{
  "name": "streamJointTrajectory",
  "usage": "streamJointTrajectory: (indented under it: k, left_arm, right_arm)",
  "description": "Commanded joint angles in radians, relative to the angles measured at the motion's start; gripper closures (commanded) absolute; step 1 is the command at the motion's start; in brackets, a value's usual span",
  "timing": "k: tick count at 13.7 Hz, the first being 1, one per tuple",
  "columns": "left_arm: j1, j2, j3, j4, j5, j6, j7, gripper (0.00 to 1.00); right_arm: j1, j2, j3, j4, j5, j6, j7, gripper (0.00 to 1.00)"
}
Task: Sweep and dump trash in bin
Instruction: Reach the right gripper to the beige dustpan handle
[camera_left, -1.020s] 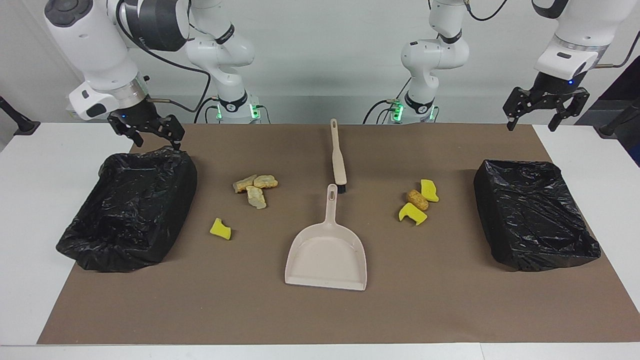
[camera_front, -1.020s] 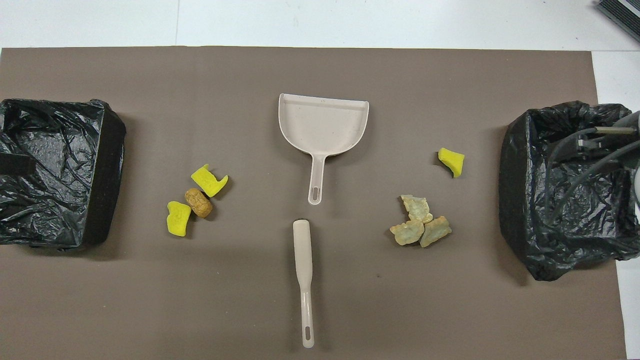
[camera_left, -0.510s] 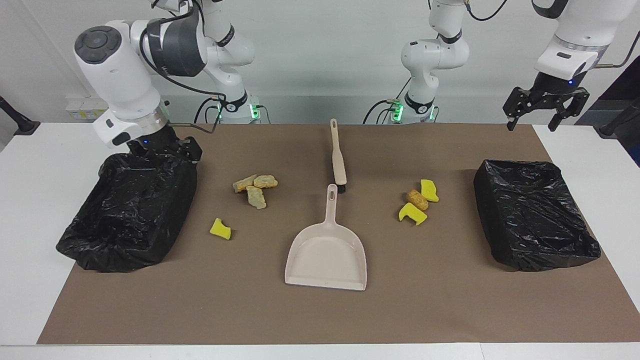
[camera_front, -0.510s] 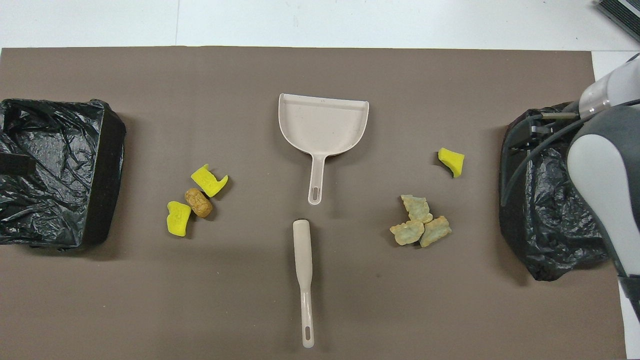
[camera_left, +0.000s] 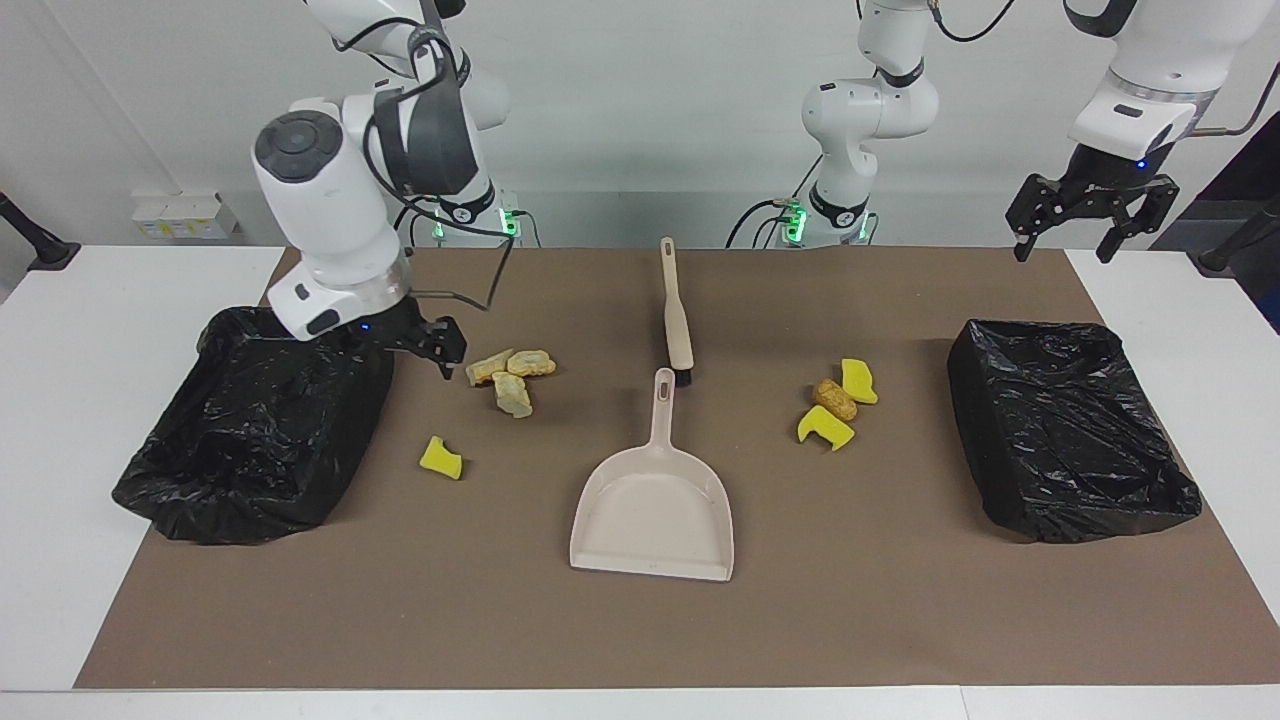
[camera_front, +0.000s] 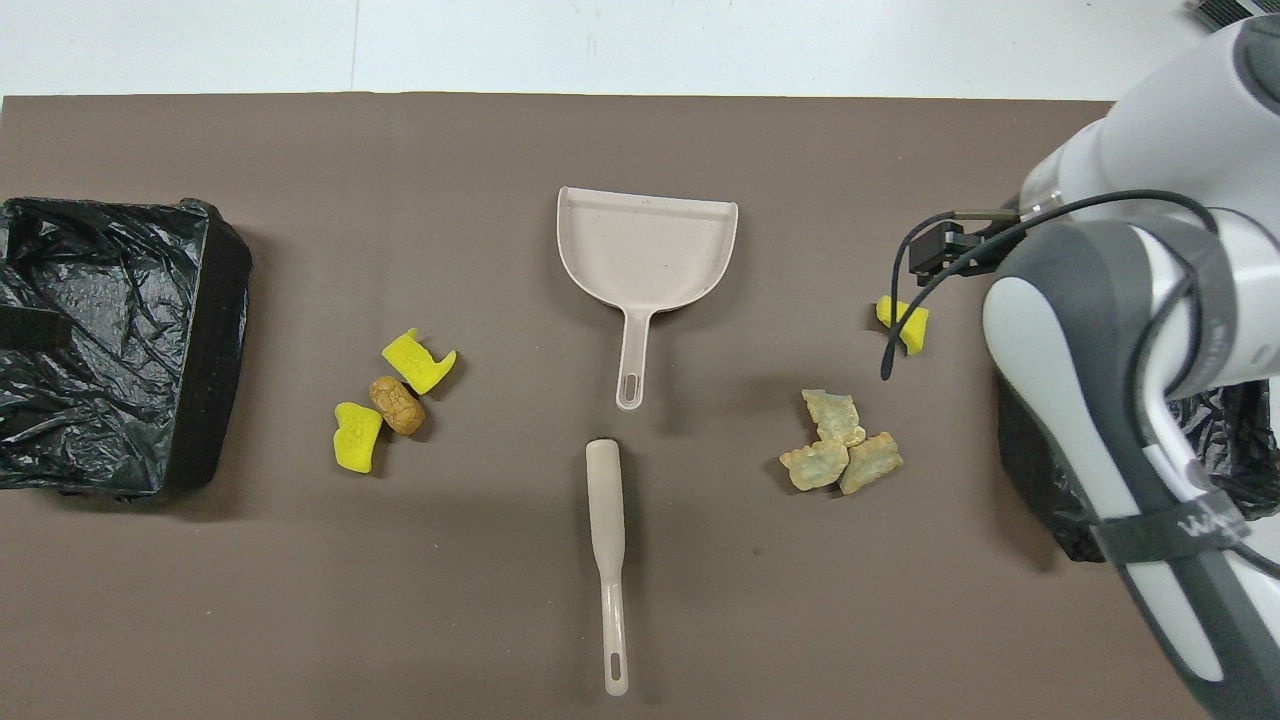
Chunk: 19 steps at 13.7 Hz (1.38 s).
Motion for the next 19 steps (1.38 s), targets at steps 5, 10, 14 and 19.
streamJointTrajectory:
  k: [5,10,14,19]
  left_arm:
    - [0.011,-0.001,-0.006,0.011,-0.002,-0.019,0.005,0.00]
    - [0.012,-0.002,-0.006,0.011,-0.002,-0.019,0.005,0.00]
    - [0.011,-0.001,-0.006,0.011,-0.002,-0.019,0.005,0.00]
    - [0.011,-0.002,-0.006,0.011,-0.002,-0.019,0.005,0.00]
  right_arm:
    - [0.173,0.100,0.002,-0.008,0.039,0.194,0.291,0.00]
    - [0.291,0.167,0.002,-0.013,0.037,0.291,0.447,0.00]
    - [0.384,0.256,0.002,-0.013,0.025,0.400,0.544,0.00]
    - [0.417,0.279,0.002,-0.034,0.013,0.417,0.553,0.08]
